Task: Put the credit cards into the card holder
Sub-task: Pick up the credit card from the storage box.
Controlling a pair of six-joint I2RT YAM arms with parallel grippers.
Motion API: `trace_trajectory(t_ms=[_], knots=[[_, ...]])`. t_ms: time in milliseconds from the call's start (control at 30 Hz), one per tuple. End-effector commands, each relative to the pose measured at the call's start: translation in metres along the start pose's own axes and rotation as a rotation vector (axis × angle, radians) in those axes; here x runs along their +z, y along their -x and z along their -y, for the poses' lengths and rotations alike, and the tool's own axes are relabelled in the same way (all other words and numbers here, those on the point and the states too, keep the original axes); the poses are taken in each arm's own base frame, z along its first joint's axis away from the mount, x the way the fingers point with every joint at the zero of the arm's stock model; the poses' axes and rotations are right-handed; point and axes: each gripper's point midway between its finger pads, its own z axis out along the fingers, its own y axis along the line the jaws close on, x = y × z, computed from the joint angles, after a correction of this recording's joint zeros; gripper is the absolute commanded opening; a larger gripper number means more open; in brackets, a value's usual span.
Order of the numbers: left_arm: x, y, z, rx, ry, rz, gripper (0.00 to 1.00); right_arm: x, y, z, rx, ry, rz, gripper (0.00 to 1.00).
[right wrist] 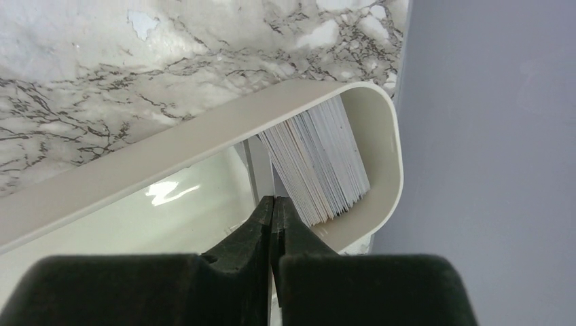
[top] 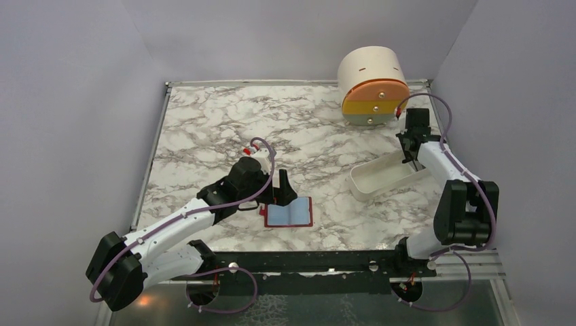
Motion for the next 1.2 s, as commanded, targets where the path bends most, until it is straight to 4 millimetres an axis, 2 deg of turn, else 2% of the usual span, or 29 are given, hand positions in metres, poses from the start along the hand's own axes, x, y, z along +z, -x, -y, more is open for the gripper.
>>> trace_trajectory(t_ms=[0, 267, 433, 533, 767, 900, 1000, 1067, 1167], knots=[[-0.001, 0.002, -0.002, -0.007, 0.006, 0.025, 0.98, -0.020, 0.018, 0.011, 0.085, 0.015, 0.041, 0.01], [-0.006, 0.002, -0.005, -0.014, 0.027, 0.029, 0.96, -0.055, 0.037, 0.019, 0.204, 0.042, 0.125, 0.01], [-0.008, 0.005, 0.002, -0.030, -0.006, 0.041, 0.95, -0.086, 0.050, 0.014, 0.267, 0.111, 0.189, 0.01], [-0.007, 0.004, 0.003, -0.049, -0.013, 0.041, 0.94, -0.110, 0.062, 0.002, 0.275, 0.175, 0.243, 0.01], [-0.004, 0.002, 0.011, -0.106, -0.045, 0.018, 0.89, -0.166, 0.077, -0.043, 0.255, 0.371, 0.358, 0.01], [-0.005, 0.003, 0.023, -0.155, -0.094, 0.009, 0.87, -0.202, 0.081, -0.078, 0.258, 0.573, 0.436, 0.01], [-0.008, 0.007, 0.040, -0.213, -0.174, 0.014, 0.87, -0.234, 0.082, -0.109, 0.257, 0.767, 0.507, 0.01], [-0.013, 0.011, 0.060, -0.247, -0.290, 0.015, 0.87, -0.254, 0.080, -0.129, 0.260, 0.877, 0.547, 0.01], [-0.022, 0.021, 0.083, -0.318, -0.430, 0.049, 0.87, -0.273, 0.073, -0.155, 0.290, 1.010, 0.556, 0.01]])
